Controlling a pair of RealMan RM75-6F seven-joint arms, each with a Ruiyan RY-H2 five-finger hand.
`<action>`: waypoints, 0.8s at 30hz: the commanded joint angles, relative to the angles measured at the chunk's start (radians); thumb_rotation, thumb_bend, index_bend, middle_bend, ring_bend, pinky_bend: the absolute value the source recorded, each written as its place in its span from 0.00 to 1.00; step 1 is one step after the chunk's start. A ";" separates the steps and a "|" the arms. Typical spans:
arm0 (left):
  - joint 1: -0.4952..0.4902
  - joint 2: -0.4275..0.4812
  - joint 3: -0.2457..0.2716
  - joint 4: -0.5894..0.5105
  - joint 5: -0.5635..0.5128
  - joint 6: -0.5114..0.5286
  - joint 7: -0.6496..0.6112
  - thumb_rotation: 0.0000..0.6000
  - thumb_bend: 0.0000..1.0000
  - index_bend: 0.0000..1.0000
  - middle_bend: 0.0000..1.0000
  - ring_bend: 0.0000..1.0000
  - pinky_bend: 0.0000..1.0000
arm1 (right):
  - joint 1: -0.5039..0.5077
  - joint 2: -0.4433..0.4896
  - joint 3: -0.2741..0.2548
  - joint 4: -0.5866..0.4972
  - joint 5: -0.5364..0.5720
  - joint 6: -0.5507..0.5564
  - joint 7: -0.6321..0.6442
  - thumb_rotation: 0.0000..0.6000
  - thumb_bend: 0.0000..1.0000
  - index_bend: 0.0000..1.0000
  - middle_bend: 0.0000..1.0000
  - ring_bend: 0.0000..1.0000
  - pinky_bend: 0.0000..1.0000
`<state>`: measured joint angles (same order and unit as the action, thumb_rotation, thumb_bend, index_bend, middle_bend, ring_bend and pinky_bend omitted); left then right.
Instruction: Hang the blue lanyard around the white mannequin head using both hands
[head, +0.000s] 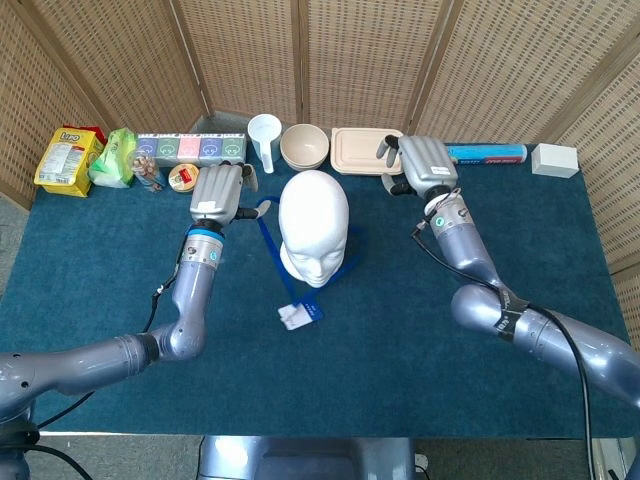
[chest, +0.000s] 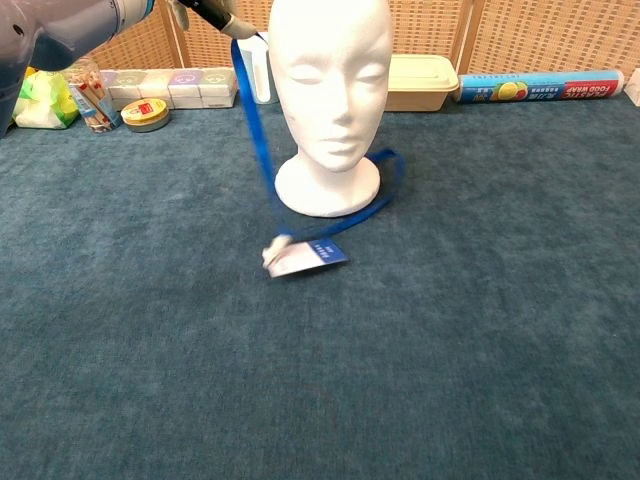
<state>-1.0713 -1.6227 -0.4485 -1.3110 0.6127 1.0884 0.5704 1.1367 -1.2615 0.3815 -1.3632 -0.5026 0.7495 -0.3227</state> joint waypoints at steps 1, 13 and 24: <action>0.000 0.002 0.002 -0.003 0.000 0.000 0.002 0.78 0.22 0.47 0.41 0.31 0.38 | -0.002 0.007 -0.001 -0.004 -0.010 -0.007 0.009 1.00 0.45 0.33 0.41 0.45 0.51; 0.019 0.028 0.009 -0.036 -0.006 -0.002 -0.001 0.78 0.18 0.32 0.32 0.23 0.30 | -0.022 0.048 -0.005 -0.034 -0.044 -0.035 0.065 0.99 0.46 0.27 0.35 0.34 0.36; 0.106 0.150 0.035 -0.189 0.036 0.026 -0.047 0.79 0.18 0.32 0.32 0.23 0.30 | -0.121 0.073 0.049 -0.074 -0.138 0.096 0.220 1.00 0.45 0.31 0.38 0.38 0.39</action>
<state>-0.9877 -1.4986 -0.4187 -1.4708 0.6384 1.1053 0.5401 1.0405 -1.1984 0.4171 -1.4251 -0.6173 0.8212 -0.1308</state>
